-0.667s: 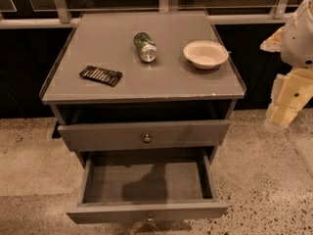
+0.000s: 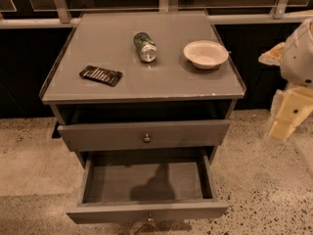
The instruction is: Close middle drawer
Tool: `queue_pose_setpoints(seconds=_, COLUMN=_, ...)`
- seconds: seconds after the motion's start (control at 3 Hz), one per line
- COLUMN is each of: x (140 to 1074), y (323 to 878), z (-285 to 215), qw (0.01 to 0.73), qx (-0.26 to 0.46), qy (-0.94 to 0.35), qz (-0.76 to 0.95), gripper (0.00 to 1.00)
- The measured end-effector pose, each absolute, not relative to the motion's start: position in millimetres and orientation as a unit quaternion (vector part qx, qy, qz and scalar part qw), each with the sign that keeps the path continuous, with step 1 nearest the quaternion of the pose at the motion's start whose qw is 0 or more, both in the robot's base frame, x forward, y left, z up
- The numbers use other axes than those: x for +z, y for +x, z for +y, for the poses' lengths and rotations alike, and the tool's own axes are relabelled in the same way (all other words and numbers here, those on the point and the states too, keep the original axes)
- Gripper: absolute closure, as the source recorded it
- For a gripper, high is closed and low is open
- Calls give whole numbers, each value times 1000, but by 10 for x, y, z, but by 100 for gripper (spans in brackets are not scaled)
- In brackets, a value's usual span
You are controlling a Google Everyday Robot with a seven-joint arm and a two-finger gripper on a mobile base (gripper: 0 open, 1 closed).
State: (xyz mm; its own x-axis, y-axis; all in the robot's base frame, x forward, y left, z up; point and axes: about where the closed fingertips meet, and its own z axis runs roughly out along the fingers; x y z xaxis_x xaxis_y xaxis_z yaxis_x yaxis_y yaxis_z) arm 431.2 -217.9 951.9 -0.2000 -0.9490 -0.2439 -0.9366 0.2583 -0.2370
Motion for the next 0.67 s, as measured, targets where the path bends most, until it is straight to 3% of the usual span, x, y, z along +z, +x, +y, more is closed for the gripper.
queue_pose_setpoints(seconds=0.67, x=8073, y=3883, z=-2070, qw=251, qx=104, qy=-604, qz=749, gripper=0)
